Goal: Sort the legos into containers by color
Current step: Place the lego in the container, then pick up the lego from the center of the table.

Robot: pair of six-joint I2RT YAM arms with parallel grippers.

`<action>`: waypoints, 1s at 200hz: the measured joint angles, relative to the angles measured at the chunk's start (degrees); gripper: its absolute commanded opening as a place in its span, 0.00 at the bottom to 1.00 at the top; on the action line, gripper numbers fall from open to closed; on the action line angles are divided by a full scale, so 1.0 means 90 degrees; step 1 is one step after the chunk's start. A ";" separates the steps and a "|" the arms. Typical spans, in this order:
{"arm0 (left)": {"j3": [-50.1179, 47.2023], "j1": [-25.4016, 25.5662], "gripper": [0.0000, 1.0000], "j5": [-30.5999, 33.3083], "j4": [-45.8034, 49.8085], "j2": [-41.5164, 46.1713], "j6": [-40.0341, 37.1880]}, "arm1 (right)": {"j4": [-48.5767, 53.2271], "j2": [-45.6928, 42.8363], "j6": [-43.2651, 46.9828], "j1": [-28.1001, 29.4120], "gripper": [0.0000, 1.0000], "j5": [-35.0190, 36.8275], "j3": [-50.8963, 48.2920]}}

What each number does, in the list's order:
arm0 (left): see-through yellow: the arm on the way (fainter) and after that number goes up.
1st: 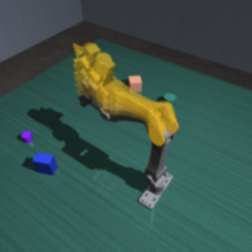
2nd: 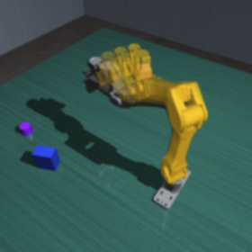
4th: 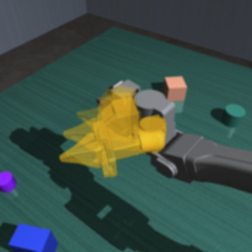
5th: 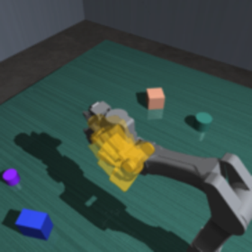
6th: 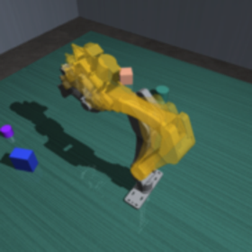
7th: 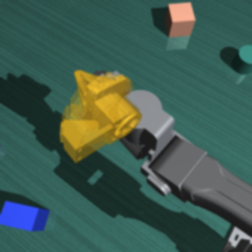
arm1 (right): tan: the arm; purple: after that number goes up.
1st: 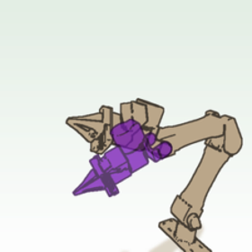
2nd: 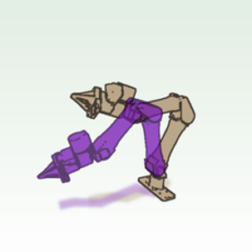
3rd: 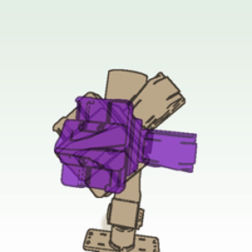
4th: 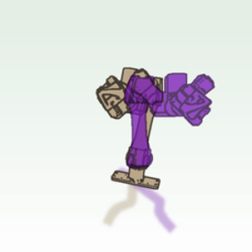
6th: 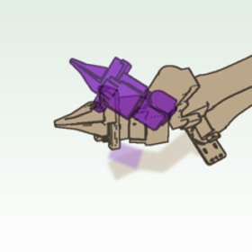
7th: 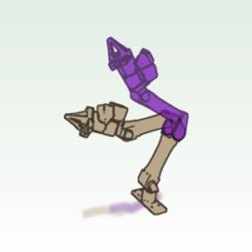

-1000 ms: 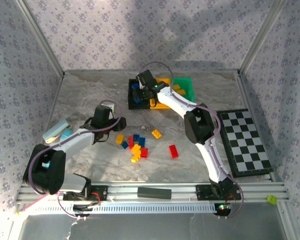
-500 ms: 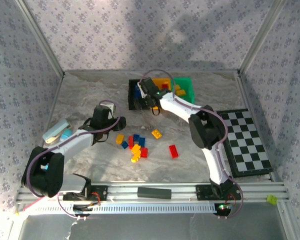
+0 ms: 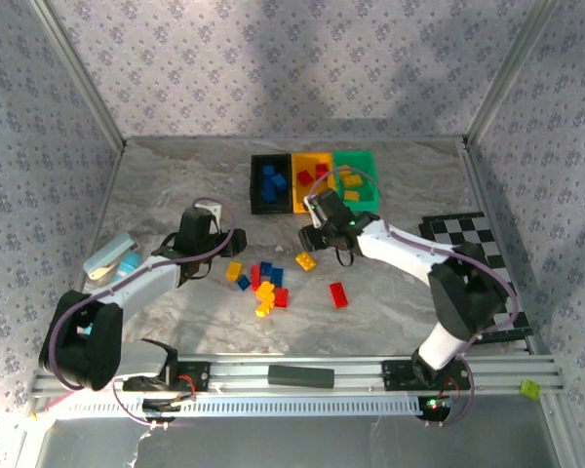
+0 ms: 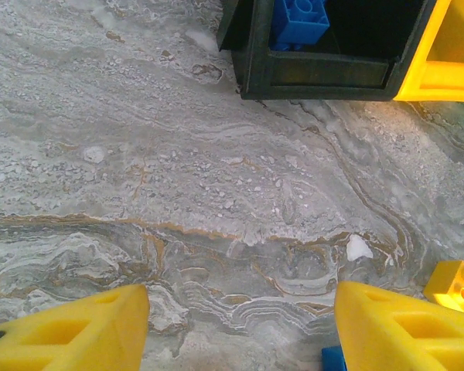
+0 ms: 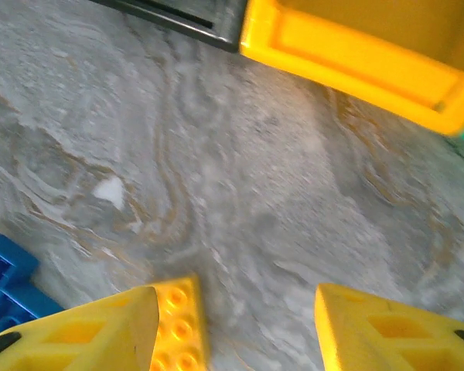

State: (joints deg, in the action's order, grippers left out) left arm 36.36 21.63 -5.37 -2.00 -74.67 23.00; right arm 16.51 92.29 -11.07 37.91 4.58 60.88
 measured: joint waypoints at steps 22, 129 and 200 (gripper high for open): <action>-0.0002 0.0000 0.64 0.0002 -0.0017 0.0000 -0.0005 | -0.0379 -0.0685 -0.0002 -0.0233 0.57 0.0151 -0.0928; 0.0325 0.1149 0.63 0.0277 0.0663 -0.0597 0.0061 | -0.1389 -0.1620 -0.0056 -0.0998 0.58 0.0017 -0.2548; 0.1336 0.2033 0.61 0.0784 0.2875 -0.0882 0.0022 | -0.1554 -0.1817 -0.0172 -0.1020 0.58 -0.0221 -0.2582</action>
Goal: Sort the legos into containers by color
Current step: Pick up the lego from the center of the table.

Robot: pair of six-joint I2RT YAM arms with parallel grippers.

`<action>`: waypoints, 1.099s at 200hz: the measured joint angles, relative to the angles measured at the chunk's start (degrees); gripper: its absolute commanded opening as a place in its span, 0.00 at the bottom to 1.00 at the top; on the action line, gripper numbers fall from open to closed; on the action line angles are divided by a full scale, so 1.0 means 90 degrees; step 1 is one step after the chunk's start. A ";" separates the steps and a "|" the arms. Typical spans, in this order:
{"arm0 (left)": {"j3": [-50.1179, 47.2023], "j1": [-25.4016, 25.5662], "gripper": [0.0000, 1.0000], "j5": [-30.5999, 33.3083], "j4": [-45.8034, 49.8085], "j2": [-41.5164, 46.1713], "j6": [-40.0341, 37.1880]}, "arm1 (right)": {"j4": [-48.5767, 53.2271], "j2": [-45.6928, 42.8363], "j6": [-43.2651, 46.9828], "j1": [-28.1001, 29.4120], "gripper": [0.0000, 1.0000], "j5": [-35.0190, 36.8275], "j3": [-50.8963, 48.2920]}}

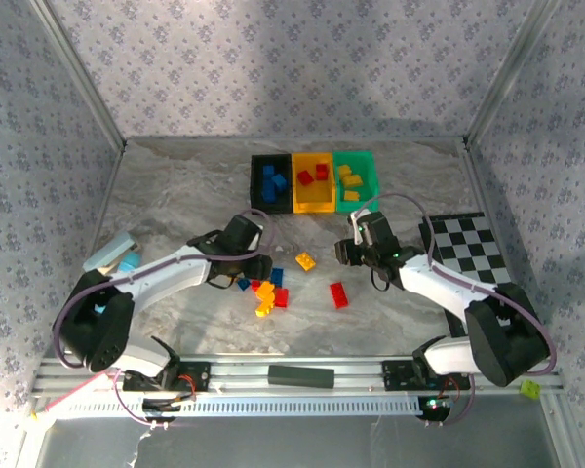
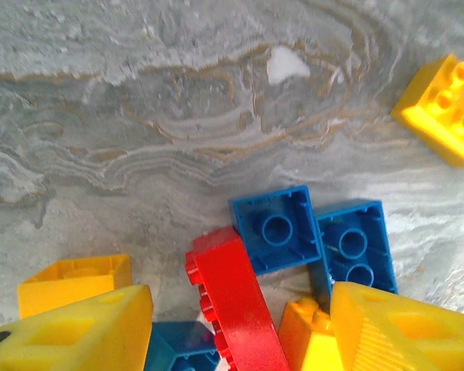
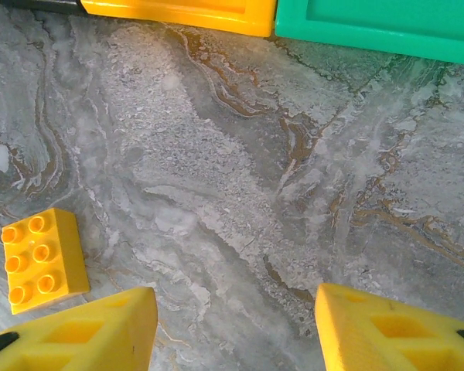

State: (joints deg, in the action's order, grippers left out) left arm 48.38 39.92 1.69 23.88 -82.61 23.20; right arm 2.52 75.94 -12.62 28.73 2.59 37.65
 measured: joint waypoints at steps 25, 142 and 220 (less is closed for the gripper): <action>0.0248 0.0155 0.59 0.0313 0.0493 -0.0308 -0.0019 | 0.0000 -0.0015 0.0000 0.0000 0.58 -0.0056 -0.0012; 0.0891 0.0211 0.49 0.0529 0.1039 -0.0950 -0.0080 | 0.0000 -0.0160 -0.0002 0.0000 0.59 -0.0119 -0.0036; 0.1231 0.0233 0.32 0.0534 0.1081 -0.1545 -0.0172 | 0.0000 -0.0245 -0.0005 0.0000 0.59 -0.0121 -0.0039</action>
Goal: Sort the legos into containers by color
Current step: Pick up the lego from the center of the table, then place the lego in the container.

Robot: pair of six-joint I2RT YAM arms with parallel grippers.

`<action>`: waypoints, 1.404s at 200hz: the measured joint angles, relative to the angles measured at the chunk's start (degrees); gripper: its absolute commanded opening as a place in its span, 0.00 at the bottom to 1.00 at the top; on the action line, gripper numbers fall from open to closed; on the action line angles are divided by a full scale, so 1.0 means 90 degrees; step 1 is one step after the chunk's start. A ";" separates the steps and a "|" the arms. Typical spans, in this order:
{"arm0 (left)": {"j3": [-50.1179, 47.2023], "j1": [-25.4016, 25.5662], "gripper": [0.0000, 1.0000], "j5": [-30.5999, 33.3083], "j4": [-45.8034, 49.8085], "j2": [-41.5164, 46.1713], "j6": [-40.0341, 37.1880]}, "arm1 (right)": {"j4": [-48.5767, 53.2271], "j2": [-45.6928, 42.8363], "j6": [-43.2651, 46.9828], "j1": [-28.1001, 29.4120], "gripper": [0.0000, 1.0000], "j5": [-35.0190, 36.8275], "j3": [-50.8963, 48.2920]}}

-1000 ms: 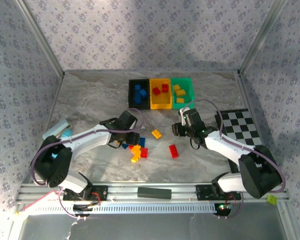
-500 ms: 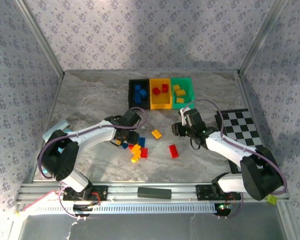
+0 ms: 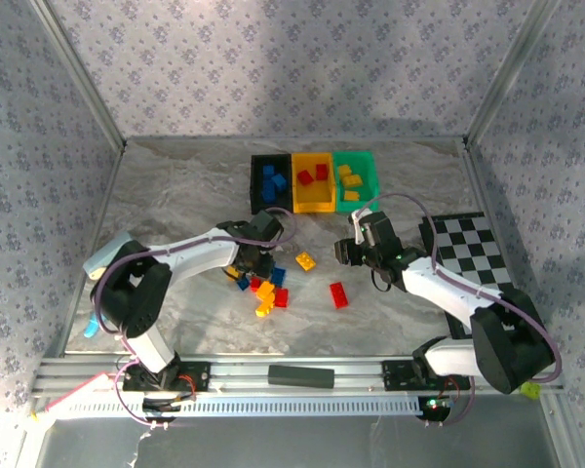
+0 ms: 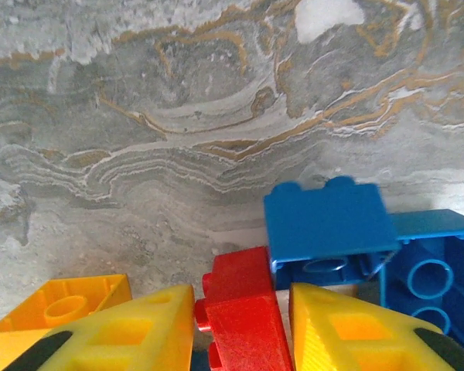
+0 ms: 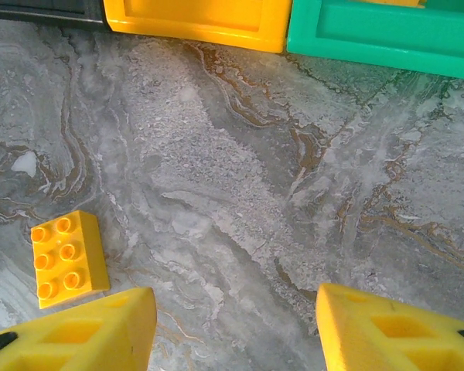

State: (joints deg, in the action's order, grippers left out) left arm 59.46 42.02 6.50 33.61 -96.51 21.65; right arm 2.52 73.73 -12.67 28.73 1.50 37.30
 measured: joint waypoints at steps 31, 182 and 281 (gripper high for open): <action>0.0000 0.0000 0.23 0.0027 0.0039 -0.0080 -0.0005 | -0.0002 -0.0005 0.0000 0.0000 0.59 -0.0002 -0.0010; 0.2079 0.0000 0.22 0.0214 0.0148 -0.0379 -0.0245 | 0.0002 -0.0376 -0.0044 0.0000 0.59 -0.0005 -0.0083; 0.6540 -0.0221 0.21 -0.0083 0.0279 -0.3572 -0.0721 | -0.0024 -0.0629 -0.0119 0.0015 0.59 -0.0085 -0.0202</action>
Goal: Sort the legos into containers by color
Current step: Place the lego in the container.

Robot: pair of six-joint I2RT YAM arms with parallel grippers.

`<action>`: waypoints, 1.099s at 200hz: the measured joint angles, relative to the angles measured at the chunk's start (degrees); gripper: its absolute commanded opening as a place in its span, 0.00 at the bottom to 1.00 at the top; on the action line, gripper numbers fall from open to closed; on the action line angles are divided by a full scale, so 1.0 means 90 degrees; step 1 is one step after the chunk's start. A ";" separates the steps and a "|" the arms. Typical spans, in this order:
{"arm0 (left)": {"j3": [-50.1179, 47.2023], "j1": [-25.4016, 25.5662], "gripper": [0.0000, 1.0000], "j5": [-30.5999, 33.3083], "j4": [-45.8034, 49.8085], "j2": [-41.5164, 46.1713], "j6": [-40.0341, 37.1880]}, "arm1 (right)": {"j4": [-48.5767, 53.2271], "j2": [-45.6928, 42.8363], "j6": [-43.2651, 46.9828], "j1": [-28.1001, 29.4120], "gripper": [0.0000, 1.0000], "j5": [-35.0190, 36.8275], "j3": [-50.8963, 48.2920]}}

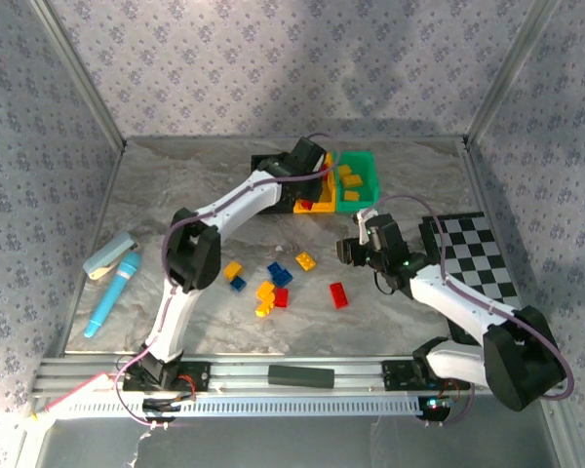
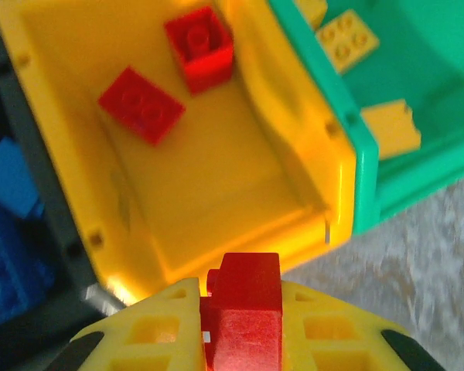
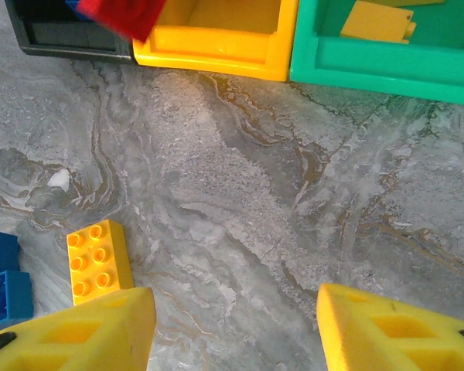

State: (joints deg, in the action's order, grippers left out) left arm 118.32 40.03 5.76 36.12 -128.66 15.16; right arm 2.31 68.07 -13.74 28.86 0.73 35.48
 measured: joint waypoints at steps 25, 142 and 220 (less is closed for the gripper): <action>0.1353 -0.0102 0.22 -0.0046 0.0219 -0.0850 -0.0114 | -0.0024 0.0000 -0.0024 0.0017 0.59 -0.0017 -0.0005; 0.3009 -0.0364 0.45 -0.0238 0.0988 -0.1926 -0.0301 | -0.0146 0.0279 -0.0039 0.0034 0.59 -0.0017 -0.0005; -0.1508 -0.0282 0.45 -0.0308 -0.0418 0.0721 -0.0248 | -0.0148 0.0403 -0.0041 0.0119 0.59 -0.0019 -0.0005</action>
State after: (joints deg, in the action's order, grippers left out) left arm 104.75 37.50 2.98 32.36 -122.17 12.93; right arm 0.97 71.70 -14.11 29.93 0.56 35.44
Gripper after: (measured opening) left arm 0.449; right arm 0.589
